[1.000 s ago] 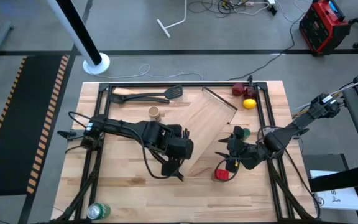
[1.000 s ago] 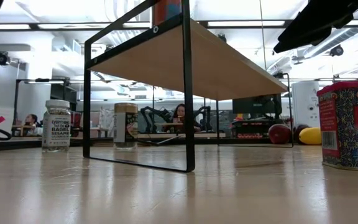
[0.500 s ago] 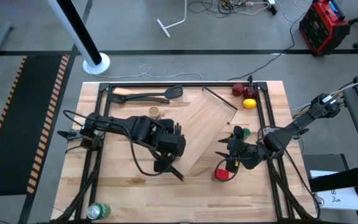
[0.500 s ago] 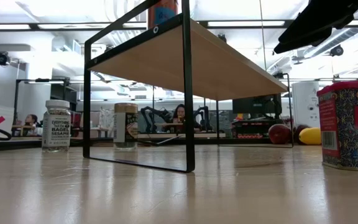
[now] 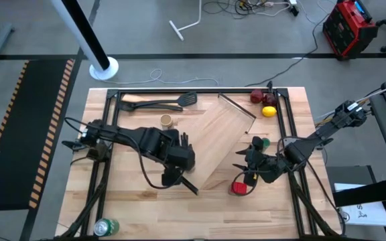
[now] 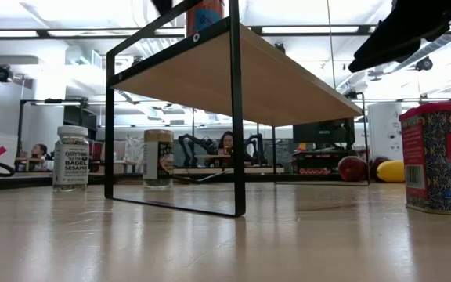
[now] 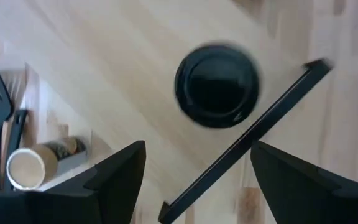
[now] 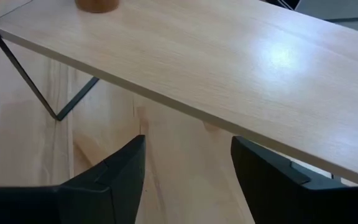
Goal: Shelf spices
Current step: Put the orange seasoning bottle on the shelf
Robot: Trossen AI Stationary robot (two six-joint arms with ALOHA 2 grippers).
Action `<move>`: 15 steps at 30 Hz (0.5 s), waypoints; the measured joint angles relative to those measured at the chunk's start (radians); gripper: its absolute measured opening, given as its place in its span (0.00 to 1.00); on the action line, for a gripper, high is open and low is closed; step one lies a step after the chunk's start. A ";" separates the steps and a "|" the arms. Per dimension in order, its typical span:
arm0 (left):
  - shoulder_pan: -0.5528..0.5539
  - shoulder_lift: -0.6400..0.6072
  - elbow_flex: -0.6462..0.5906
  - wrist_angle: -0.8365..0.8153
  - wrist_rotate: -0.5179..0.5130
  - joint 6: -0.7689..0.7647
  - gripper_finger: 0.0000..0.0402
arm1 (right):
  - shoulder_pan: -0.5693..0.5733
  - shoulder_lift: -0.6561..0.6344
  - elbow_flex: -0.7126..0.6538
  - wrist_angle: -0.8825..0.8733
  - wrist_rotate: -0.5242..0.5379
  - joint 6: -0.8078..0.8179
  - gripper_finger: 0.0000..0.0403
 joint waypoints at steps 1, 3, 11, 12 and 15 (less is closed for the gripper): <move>0.000 -0.002 -0.022 0.002 0.000 0.000 0.68 | 0.000 0.000 0.000 0.001 0.000 0.000 0.53; 0.001 -0.004 -0.063 0.004 -0.002 0.002 0.66 | 0.000 0.000 0.000 0.005 0.001 -0.004 0.53; 0.009 -0.004 -0.208 0.114 -0.087 -0.002 0.61 | 0.000 0.000 0.000 0.018 0.002 -0.005 0.56; 0.009 -0.004 -0.212 0.114 -0.109 -0.004 0.60 | 0.000 0.000 0.000 0.023 0.002 -0.008 0.56; 0.009 -0.004 -0.216 0.117 -0.151 -0.007 0.58 | 0.000 0.000 0.000 0.031 0.002 -0.011 0.55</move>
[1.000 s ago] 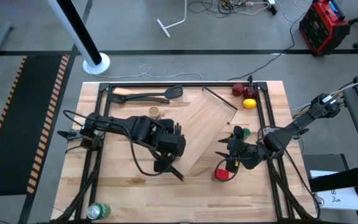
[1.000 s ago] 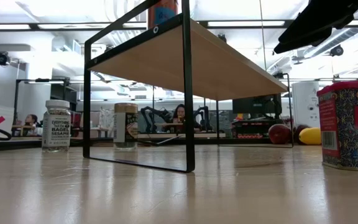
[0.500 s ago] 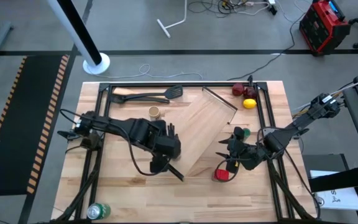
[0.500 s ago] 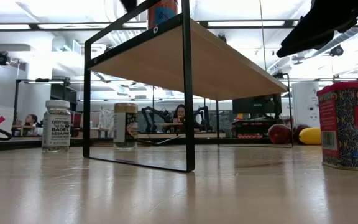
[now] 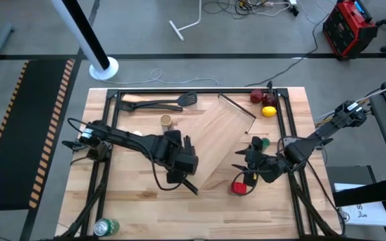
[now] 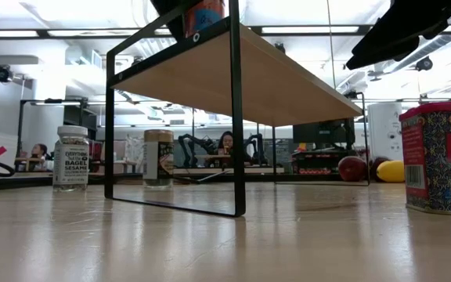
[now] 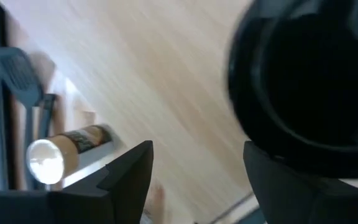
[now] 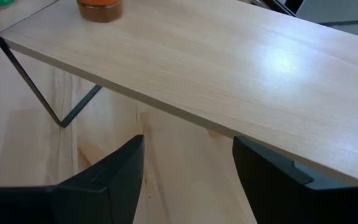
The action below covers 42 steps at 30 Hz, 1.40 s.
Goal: Shelf spices
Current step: Put the orange seasoning bottle on the shelf
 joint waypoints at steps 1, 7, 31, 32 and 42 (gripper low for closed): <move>0.000 0.000 0.001 0.006 -0.001 -0.001 0.58 | 0.000 0.000 0.000 -0.001 0.000 0.000 0.55; -0.002 0.000 0.015 0.054 0.000 0.001 0.55 | 0.000 0.000 0.000 -0.001 0.000 -0.005 0.53; -0.020 0.000 0.014 0.133 0.140 0.012 0.52 | 0.000 0.000 0.000 -0.002 -0.001 -0.004 0.52; -0.021 0.000 0.014 0.136 0.150 0.017 0.52 | 0.000 0.000 0.000 -0.002 -0.001 -0.004 0.52; -0.052 0.000 0.014 0.180 0.158 0.070 0.50 | 0.000 0.000 0.000 -0.002 -0.001 -0.004 0.55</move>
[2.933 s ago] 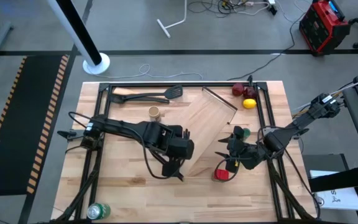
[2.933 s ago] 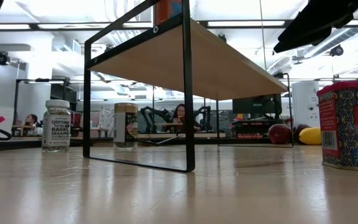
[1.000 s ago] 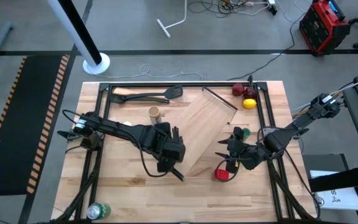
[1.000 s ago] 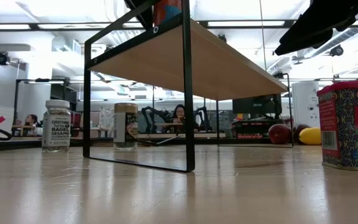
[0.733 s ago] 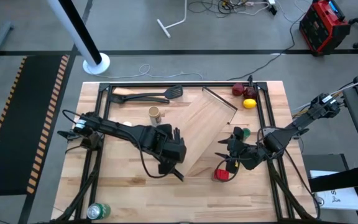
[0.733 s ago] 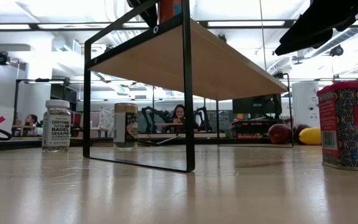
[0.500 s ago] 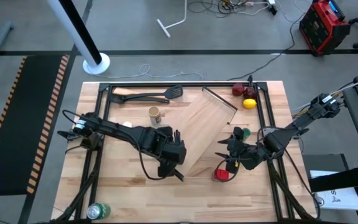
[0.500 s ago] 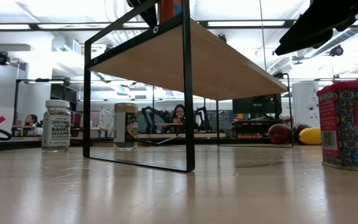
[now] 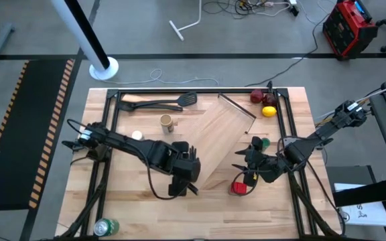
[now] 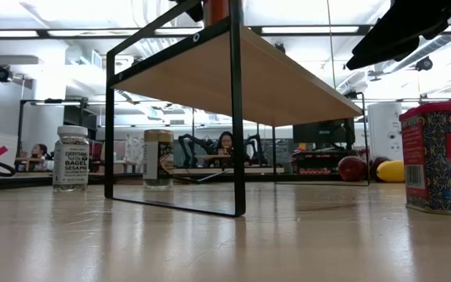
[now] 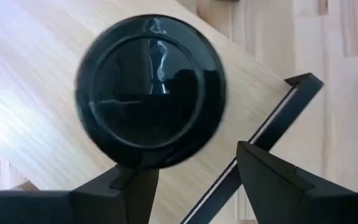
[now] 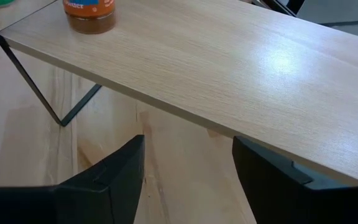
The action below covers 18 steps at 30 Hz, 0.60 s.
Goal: Shelf spices
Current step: Put the orange seasoning bottle on the shelf
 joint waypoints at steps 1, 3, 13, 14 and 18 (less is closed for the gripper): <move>-0.002 0.000 0.000 0.003 0.000 0.000 0.50 | 0.000 0.000 0.000 0.000 0.000 0.000 0.55; -0.006 0.000 0.000 0.006 0.000 0.000 0.51 | 0.000 0.000 0.000 0.000 0.000 0.000 0.55; -0.008 0.000 0.000 -0.025 -0.036 0.023 0.49 | 0.000 0.000 0.000 0.000 0.000 0.000 0.52; -0.006 0.000 0.000 -0.023 -0.042 0.029 0.49 | 0.000 0.000 0.000 0.000 0.000 0.001 0.52; 0.000 0.000 0.000 -0.012 -0.055 0.045 0.48 | 0.000 0.000 0.000 0.000 -0.001 0.001 0.53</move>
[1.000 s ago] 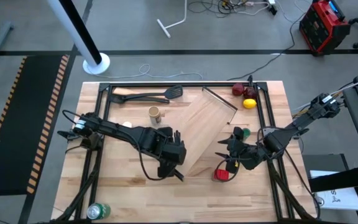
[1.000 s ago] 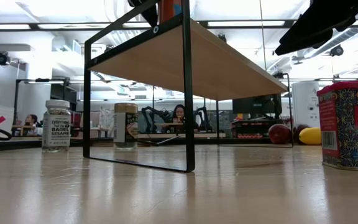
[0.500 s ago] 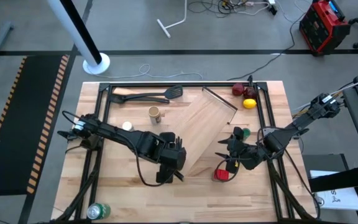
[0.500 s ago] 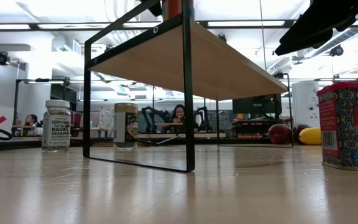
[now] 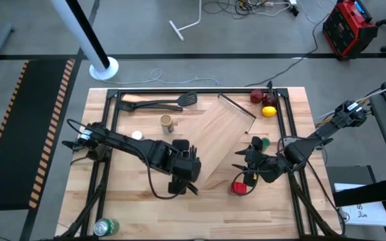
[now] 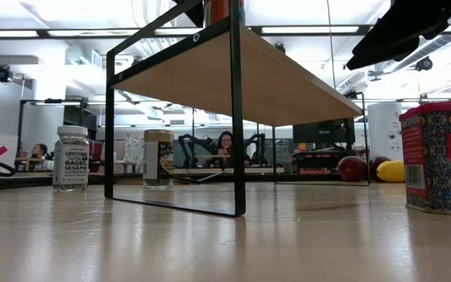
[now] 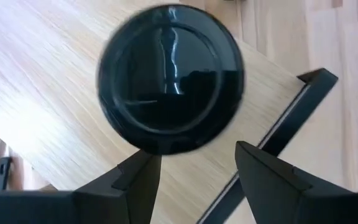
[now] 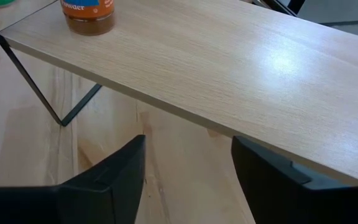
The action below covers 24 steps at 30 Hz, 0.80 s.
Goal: Shelf spices
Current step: Put the orange seasoning bottle on the shelf
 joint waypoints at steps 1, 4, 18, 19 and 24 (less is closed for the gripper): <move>0.001 0.000 0.000 0.000 0.000 0.004 0.49 | 0.000 0.000 0.000 0.000 0.000 0.000 0.54; 0.006 0.000 0.000 -0.001 -0.004 0.022 0.49 | 0.000 0.000 0.000 0.000 0.000 0.000 0.55; 0.011 0.000 0.000 0.023 -0.007 0.087 0.48 | 0.000 0.000 0.000 0.000 0.000 0.000 0.54; 0.011 0.000 0.000 0.028 -0.007 0.092 0.48 | 0.000 0.000 0.000 0.000 0.000 0.000 0.53; 0.011 0.001 0.000 0.058 -0.007 0.102 0.47 | 0.000 0.000 0.000 0.000 0.000 0.000 0.53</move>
